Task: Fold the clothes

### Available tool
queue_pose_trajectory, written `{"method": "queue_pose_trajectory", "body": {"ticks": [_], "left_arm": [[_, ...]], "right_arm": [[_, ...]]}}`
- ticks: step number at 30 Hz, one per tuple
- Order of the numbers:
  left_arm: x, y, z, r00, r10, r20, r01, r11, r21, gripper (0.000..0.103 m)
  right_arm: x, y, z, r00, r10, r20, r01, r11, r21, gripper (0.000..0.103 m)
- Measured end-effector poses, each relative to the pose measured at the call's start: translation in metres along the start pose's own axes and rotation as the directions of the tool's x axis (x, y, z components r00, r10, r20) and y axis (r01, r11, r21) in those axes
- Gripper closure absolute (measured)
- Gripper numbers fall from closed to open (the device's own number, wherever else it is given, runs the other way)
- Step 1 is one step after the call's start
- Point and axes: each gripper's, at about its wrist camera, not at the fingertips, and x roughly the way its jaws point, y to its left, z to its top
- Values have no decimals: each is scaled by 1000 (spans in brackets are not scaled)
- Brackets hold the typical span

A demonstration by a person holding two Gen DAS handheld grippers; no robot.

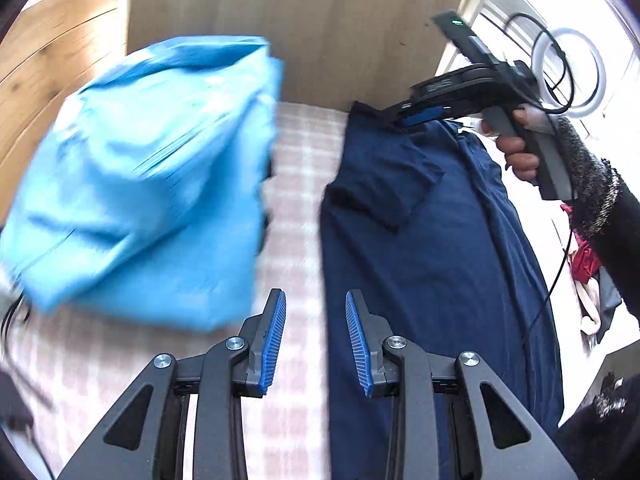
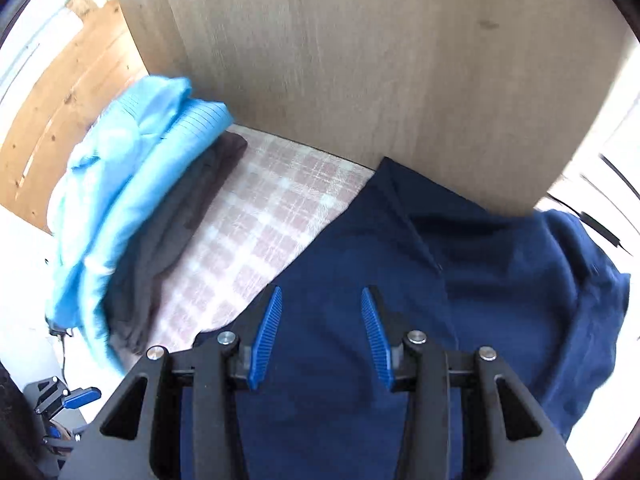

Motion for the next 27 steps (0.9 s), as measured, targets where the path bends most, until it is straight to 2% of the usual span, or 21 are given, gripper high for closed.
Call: {"method": "queue_pose_trajectory", "body": {"ticks": [5, 8, 12, 15, 19, 23, 27], "left_arm": [[-53, 24, -65, 1000, 6, -20, -8, 991, -133, 73], [-74, 27, -113, 998, 20, -52, -30, 981, -193, 73], [-87, 8, -180, 994, 3, -111, -29, 971, -237, 73], [-87, -11, -217, 990, -13, -143, -21, 972, -233, 73], [-68, -27, -232, 983, 61, -171, -92, 980, -176, 72], [-54, -33, -236, 983, 80, -162, -102, 986, -132, 72], [-56, -27, -237, 992, 3, -125, -23, 987, -161, 74]], "right_arm": [[-60, -10, -31, 997, -44, 58, 44, 999, -6, 62], [-81, -18, -50, 995, -61, 79, 62, 998, -9, 62], [-95, -26, -76, 996, -54, 74, 54, 999, 9, 62], [-99, -29, -91, 996, -33, 83, 32, 999, 16, 62], [-109, -28, -103, 994, -48, 95, 48, 999, 5, 62], [-90, -9, -100, 998, -41, 56, 41, 999, 5, 62], [-43, 32, -81, 1000, -1, 4, 1, 1000, 4, 60]]}}
